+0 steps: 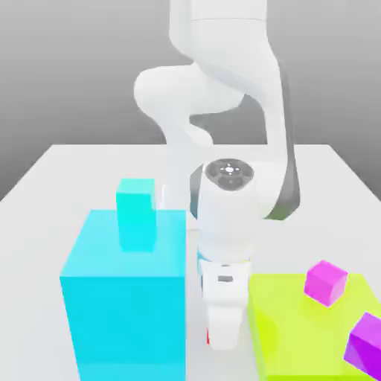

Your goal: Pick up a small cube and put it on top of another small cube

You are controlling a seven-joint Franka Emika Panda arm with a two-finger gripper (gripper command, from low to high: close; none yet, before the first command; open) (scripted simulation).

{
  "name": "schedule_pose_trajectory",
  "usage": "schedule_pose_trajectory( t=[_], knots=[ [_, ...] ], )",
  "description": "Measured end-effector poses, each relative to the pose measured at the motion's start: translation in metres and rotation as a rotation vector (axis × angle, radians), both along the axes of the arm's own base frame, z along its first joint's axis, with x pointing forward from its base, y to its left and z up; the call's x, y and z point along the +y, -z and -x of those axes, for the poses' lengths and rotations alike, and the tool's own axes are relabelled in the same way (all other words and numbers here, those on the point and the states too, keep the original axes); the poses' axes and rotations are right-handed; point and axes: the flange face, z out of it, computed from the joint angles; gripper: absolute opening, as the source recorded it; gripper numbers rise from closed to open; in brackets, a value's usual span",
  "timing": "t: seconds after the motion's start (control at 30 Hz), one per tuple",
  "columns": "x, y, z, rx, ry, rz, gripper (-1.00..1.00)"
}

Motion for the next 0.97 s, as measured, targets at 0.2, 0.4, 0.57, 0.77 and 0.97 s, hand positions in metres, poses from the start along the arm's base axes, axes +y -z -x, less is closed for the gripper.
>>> schedule_pose_trajectory(
  t=[0.2,0.4,0.57,0.77,0.97],
  knots=[
    [0.000,-0.036,-0.002,-0.002,-0.002,0.001,-1.00],
    [0.057,-0.091,-0.001,0.003,-0.018,-0.010,-1.00],
    [0.130,-0.138,0.010,0.005,-0.015,-0.010,-1.00],
    [0.179,-0.154,0.027,0.002,0.013,-0.004,-1.00],
    [0.181,-0.120,0.028,0.001,0.013,-0.001,1.00]
  ],
)
